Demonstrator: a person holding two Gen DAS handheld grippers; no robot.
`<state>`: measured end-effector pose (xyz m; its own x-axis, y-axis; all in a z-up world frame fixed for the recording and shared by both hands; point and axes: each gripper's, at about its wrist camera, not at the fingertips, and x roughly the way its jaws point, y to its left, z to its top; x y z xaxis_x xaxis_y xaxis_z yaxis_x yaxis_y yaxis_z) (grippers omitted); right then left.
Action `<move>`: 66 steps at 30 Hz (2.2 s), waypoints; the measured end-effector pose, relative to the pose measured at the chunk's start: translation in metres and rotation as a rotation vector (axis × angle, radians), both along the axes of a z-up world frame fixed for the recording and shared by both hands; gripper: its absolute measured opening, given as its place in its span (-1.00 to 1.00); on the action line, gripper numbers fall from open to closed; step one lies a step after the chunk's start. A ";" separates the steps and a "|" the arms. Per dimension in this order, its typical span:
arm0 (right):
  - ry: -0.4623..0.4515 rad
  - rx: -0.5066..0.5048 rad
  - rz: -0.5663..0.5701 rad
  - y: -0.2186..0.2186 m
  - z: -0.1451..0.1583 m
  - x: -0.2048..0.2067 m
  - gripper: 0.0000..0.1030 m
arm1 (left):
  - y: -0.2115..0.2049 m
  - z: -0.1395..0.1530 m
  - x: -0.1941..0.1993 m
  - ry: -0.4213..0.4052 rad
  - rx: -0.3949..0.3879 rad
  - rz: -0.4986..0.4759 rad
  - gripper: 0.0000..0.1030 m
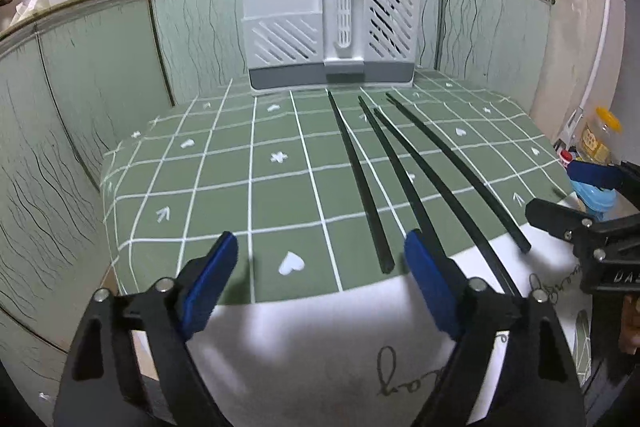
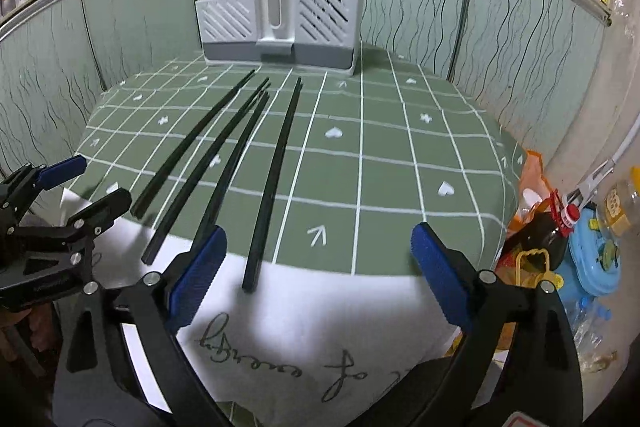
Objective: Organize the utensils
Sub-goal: 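Grasp a black chopstick with the left tool while the right tool grasps another black chopstick, then lift both black chopsticks and carry them over the white holder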
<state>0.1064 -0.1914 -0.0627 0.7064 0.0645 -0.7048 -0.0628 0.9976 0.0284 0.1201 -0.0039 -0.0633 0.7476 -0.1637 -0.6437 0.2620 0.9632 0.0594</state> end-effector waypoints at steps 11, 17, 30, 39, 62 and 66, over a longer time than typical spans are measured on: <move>0.014 -0.008 0.018 0.012 -0.013 -0.002 0.26 | -0.022 -0.012 0.002 0.046 0.007 -0.041 -0.22; -0.004 -0.009 0.026 0.019 -0.017 -0.003 -0.12 | -0.027 -0.015 -0.001 0.010 0.024 -0.009 -0.49; -0.029 0.069 0.019 0.024 -0.023 -0.004 -0.87 | -0.023 -0.017 -0.001 -0.014 0.032 0.048 -0.86; -0.017 0.082 0.008 0.016 -0.017 -0.002 -0.88 | -0.019 -0.015 0.001 0.015 0.007 0.039 -0.86; -0.086 0.088 0.009 -0.002 0.052 -0.010 -0.88 | -0.001 0.043 0.004 -0.021 -0.057 0.024 -0.85; -0.116 0.085 0.002 -0.006 0.067 -0.010 -0.88 | 0.002 0.056 0.006 -0.038 -0.064 0.024 -0.85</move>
<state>0.0963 -0.1973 0.0043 0.7827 0.1224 -0.6102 -0.0727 0.9917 0.1057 0.1262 -0.0015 -0.0074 0.7753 -0.1857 -0.6037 0.2378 0.9713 0.0067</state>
